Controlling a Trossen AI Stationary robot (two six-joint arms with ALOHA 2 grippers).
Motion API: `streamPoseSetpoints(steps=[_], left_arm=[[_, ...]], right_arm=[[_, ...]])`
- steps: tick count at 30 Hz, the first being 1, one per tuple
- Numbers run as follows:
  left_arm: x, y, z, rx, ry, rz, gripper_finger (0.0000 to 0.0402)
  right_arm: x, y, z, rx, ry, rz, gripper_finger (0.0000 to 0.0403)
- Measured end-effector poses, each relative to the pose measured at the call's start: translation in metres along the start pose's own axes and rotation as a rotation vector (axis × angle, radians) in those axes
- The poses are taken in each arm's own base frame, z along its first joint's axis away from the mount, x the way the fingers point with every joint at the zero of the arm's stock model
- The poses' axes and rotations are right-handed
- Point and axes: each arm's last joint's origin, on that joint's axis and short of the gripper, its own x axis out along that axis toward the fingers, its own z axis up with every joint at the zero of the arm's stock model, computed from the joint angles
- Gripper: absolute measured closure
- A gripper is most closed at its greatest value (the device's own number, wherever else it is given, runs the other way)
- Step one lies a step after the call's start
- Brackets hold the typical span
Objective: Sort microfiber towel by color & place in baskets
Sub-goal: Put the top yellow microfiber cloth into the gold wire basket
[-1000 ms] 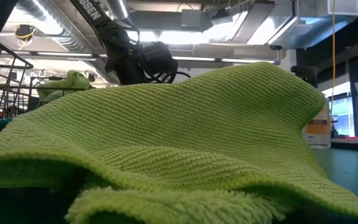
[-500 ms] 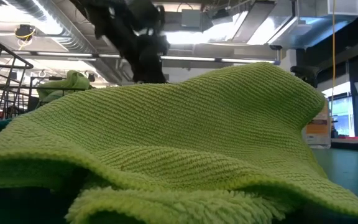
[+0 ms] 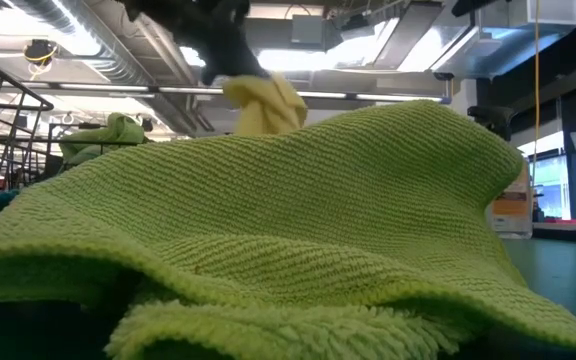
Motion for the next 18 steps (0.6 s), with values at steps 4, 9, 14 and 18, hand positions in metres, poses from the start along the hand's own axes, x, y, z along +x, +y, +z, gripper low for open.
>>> streamPoseSetpoints(steps=[4,9,14,18], left_arm=[[-0.023,-0.004,0.009,-0.040,-0.068,-0.066,0.0396],[-0.053,-0.011,0.018,-0.084,-0.138,-0.201,0.0396],[-0.085,-0.019,0.024,-0.147,-0.191,-0.348,0.0396],[-0.108,-0.025,0.020,-0.238,-0.163,-0.397,0.0396]], right_arm=[[0.002,-0.003,0.002,0.014,0.002,-0.016,0.0200],[0.003,-0.004,0.002,0.016,0.003,-0.019,0.0200],[0.002,-0.004,0.002,0.015,0.002,-0.017,0.0200],[0.002,-0.004,0.002,0.015,0.002,-0.017,0.0200]])
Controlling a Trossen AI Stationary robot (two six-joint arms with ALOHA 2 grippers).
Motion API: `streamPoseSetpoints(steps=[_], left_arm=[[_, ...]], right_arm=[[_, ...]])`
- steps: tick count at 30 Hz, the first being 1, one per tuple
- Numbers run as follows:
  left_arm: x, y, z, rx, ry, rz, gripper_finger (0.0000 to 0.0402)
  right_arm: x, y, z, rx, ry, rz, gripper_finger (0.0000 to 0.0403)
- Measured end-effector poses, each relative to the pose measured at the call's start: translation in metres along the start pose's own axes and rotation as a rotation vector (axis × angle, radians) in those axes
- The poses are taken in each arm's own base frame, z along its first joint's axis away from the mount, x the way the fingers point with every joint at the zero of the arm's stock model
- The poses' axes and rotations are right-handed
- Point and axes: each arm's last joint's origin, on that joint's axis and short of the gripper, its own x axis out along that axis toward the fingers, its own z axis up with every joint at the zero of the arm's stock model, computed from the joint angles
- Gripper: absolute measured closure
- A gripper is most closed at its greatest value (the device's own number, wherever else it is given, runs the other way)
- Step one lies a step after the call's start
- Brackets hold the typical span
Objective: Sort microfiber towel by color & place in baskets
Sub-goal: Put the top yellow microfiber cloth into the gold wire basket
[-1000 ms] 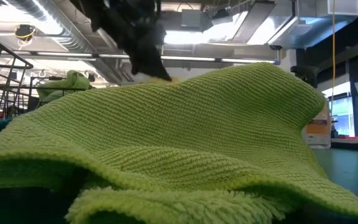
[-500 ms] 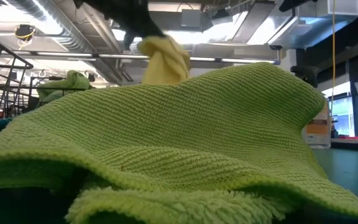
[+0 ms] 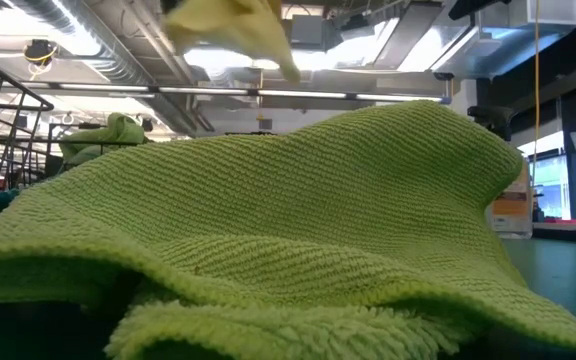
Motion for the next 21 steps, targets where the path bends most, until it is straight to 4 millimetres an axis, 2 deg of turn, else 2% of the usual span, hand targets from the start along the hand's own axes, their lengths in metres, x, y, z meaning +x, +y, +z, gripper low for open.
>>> streamPoseSetpoints(steps=[6,16,21], left_arm=[[-0.026,-0.014,-0.017,-0.161,0.153,-0.055,0.0396],[-0.058,-0.038,-0.033,-0.352,0.383,-0.289,0.0395],[-0.071,-0.041,-0.049,-0.535,0.582,-0.272,0.0395]], right_arm=[[0.000,0.000,0.000,0.000,0.000,0.000,0.0200],[0.000,0.000,0.000,0.000,0.000,0.000,0.0200],[0.000,0.000,0.000,0.000,0.000,0.000,0.0200]])
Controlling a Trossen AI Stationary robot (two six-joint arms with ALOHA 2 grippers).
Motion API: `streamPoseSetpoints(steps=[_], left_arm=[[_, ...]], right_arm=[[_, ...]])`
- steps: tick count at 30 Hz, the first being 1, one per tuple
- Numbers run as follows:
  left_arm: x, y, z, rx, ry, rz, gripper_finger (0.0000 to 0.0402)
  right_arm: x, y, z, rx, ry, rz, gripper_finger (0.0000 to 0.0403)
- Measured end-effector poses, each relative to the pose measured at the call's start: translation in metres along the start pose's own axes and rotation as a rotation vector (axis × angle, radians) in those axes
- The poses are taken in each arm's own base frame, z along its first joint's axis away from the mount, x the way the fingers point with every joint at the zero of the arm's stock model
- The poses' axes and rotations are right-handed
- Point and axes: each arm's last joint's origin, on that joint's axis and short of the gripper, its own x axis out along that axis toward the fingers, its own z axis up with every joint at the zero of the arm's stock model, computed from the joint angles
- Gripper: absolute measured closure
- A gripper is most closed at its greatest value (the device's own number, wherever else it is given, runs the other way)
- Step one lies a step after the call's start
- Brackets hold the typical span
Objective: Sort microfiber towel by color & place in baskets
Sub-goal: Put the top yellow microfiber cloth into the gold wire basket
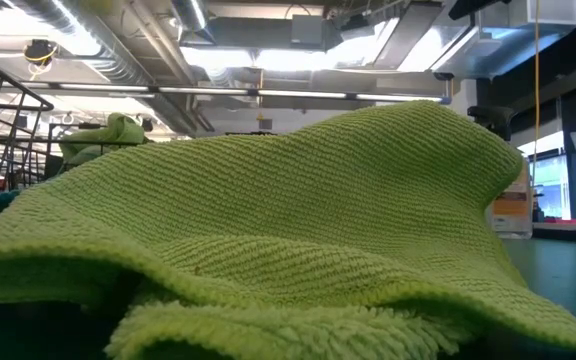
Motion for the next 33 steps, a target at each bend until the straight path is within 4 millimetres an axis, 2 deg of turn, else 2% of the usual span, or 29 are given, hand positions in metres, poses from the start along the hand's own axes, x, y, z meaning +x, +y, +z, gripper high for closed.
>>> streamPoseSetpoints(steps=[7,12,22,33], left_arm=[[-0.006,0.022,-0.026,-0.306,0.165,0.250,0.0395],[-0.013,0.035,-0.040,-0.426,0.220,0.453,0.0395],[-0.016,0.039,-0.044,-0.442,0.216,0.530,0.0390],[-0.011,0.041,-0.039,-0.433,0.179,0.577,0.0337]], right_arm=[[0.000,0.000,0.000,0.000,0.000,0.000,0.0200],[0.000,0.000,0.000,0.000,0.000,0.000,0.0200],[0.000,0.000,0.000,0.000,0.000,0.000,0.0200],[0.000,0.000,0.000,0.000,-0.001,0.000,0.0200]])
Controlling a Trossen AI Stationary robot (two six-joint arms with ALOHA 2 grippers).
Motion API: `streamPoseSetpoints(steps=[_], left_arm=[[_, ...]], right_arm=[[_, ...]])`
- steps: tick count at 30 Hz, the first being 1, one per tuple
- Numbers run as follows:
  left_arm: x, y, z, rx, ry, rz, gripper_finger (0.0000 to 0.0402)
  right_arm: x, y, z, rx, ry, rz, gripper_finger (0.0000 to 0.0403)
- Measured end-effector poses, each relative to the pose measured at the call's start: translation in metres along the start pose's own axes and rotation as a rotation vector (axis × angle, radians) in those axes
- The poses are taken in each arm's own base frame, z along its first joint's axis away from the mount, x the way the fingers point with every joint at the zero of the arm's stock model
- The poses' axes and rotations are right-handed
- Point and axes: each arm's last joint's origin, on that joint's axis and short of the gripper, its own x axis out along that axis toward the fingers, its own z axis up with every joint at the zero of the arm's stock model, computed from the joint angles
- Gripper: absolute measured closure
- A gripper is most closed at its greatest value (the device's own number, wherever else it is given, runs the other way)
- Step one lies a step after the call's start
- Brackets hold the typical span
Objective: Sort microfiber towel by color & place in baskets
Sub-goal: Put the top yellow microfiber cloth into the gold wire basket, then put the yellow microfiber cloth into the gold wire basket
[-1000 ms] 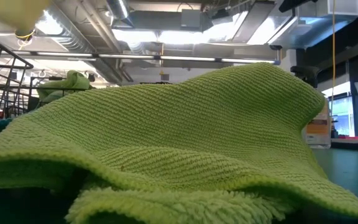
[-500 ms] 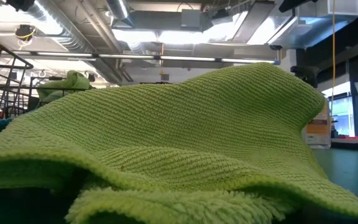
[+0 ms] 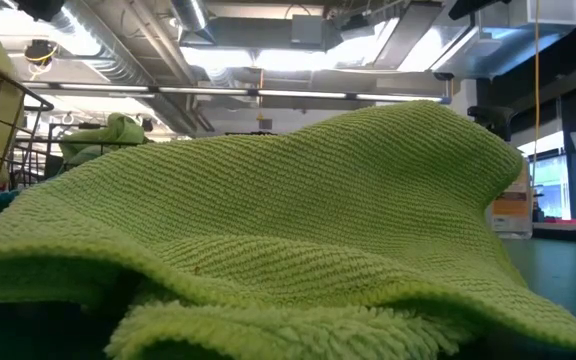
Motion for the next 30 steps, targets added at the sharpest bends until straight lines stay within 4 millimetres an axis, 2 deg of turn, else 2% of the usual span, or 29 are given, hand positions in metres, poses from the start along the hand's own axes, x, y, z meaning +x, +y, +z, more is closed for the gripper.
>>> streamPoseSetpoints(steps=[9,16,24,30], left_arm=[[0.000,0.001,0.004,-0.001,-0.115,0.054,0.0292],[0.000,0.002,0.006,0.013,-0.197,0.089,0.0282],[-0.003,-0.009,0.017,0.142,-0.436,0.059,0.0282],[-0.008,-0.024,0.025,0.288,-0.606,-0.018,0.0281]], right_arm=[[0.000,0.000,0.000,0.000,0.000,0.000,0.0200],[0.000,0.000,0.000,-0.025,0.000,0.000,0.0200],[0.002,0.002,0.000,-0.031,0.007,-0.003,0.0200],[0.017,0.013,-0.001,-0.062,0.057,-0.010,0.0200]])
